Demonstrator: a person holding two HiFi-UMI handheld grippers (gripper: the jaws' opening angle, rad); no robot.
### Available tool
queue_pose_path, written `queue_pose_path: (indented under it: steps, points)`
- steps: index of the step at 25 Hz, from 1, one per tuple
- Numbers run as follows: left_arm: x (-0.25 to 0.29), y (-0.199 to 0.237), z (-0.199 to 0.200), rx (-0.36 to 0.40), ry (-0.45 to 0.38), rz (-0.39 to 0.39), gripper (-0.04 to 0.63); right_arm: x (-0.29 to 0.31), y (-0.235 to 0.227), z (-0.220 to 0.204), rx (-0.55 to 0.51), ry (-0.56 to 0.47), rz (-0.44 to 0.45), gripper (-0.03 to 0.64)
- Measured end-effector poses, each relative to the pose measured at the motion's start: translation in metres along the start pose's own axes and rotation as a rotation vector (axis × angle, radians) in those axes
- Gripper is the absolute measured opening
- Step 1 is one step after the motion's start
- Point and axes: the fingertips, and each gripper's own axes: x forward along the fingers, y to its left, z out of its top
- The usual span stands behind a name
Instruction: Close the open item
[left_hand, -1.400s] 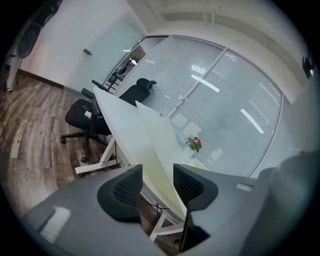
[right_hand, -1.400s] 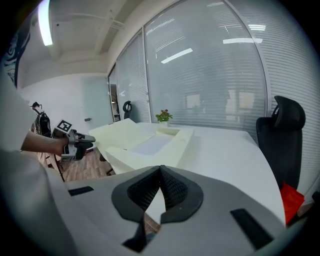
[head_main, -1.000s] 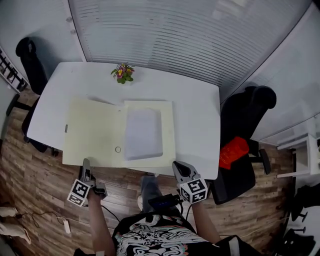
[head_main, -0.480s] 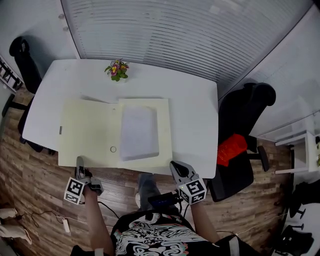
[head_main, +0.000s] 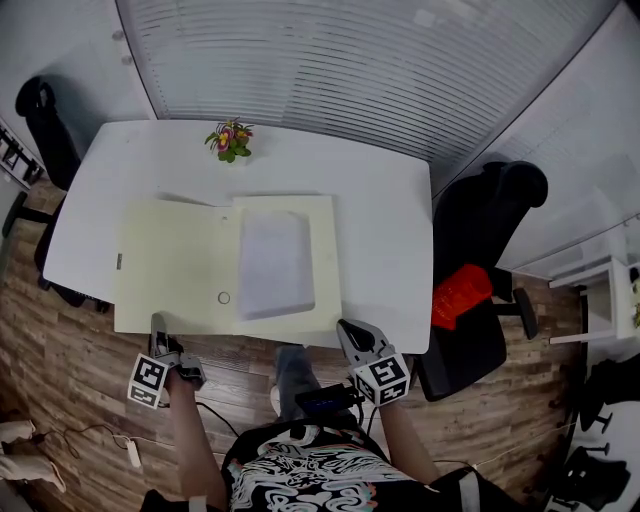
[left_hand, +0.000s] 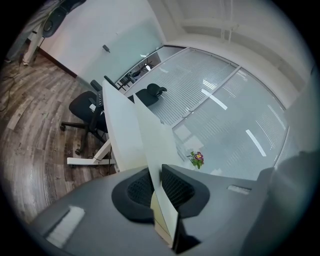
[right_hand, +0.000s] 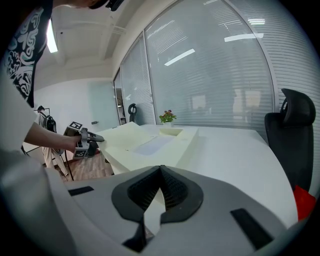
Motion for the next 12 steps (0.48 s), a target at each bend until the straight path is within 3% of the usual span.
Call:
queue_pose_path:
  steps: [12]
  points:
    - [-0.001,-0.014,0.003,0.021,0.009,-0.054,0.018,0.003,0.000,-0.001,-0.018,0.025,-0.039,0.003]
